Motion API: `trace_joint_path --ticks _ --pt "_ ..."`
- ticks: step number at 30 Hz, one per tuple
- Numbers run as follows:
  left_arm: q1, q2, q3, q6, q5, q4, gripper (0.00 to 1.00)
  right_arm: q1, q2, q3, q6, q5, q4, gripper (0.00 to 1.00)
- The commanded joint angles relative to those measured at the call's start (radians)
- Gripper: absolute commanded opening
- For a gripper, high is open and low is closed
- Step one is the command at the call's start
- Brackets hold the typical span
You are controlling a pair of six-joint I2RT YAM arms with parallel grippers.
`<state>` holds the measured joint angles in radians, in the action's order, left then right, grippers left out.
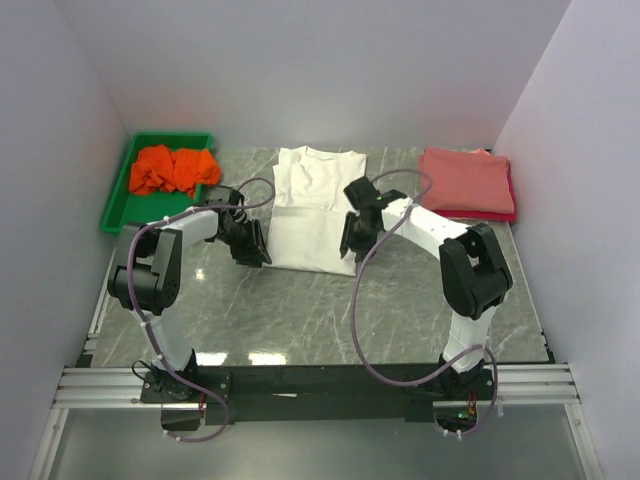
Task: Fold and stack the t-shirts
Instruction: Fold the tshirt
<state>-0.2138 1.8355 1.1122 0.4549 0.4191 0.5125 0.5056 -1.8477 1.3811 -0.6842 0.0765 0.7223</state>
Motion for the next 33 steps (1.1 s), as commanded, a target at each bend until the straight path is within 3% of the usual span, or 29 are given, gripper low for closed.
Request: trace_joint_path --ticks 1,27,33 --pt "-0.006 -0.007 -0.026 -0.022 -0.003 0.014 0.42 0.039 0.045 -0.056 -0.040 0.029 -0.058 0.48" --pt "-0.013 0.022 -0.015 -0.015 0.007 0.003 0.41 0.048 -0.038 -0.119 -0.063 -0.061 -0.029 0.48" --pt "-0.018 0.018 -0.015 -0.021 -0.009 0.011 0.41 0.039 -0.068 -0.132 -0.055 -0.055 -0.055 0.44"
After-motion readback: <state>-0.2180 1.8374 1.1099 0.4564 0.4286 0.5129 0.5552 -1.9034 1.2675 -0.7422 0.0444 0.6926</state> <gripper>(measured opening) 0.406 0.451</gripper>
